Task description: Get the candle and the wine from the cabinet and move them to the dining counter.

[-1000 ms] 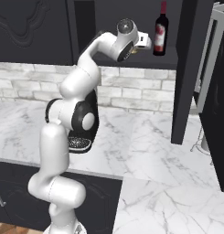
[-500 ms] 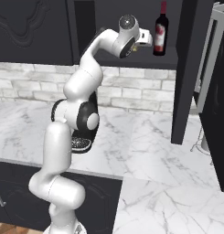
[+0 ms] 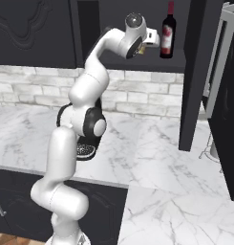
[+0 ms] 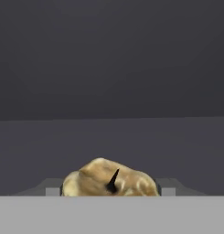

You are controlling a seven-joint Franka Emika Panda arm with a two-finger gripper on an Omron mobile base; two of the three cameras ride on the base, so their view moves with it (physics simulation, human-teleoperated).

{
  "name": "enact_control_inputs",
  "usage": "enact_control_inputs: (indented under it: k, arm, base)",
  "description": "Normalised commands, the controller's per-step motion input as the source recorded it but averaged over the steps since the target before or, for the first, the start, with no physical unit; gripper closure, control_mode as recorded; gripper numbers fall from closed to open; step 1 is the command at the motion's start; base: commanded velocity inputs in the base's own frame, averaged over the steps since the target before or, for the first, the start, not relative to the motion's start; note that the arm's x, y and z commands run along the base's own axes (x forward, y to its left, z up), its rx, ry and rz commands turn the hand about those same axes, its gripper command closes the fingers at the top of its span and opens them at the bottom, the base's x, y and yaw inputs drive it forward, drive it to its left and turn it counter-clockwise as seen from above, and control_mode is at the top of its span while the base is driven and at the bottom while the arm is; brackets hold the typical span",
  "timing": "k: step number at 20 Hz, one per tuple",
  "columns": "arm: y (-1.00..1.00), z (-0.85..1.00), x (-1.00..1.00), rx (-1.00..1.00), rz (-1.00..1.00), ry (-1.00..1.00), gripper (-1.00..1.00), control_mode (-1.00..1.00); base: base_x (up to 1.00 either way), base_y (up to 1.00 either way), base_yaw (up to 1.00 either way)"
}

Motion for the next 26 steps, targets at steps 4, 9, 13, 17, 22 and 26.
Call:
enact_control_inputs:
  k: [4,9,13,17,22,26]
  arm:
    - [0.00,0.00,0.00,0.00,0.00,0.00,1.00,-1.00]
    - [0.00,0.00,-0.14,0.00,0.00,-0.01,1.00,-1.00]
    - [0.00,0.00,-0.54,0.00,0.00,-0.08,1.00,-1.00]
    - [0.00,0.00,-0.66,0.00,0.00,-0.12,1.00,-1.00]
    - [0.00,-0.06,-0.55,0.00,0.00,-0.15,1.00,-1.00]
    - [0.00,-0.01,-0.59,0.00,0.00,-0.20,1.00,-1.00]
  base:
    - [0.00,0.00,0.00]
    - [0.00,0.00,0.00]
    - [0.00,0.00,0.00]
    - [0.00,0.00,0.00]
    - [0.00,0.00,0.00]
    - [0.00,0.00,0.00]
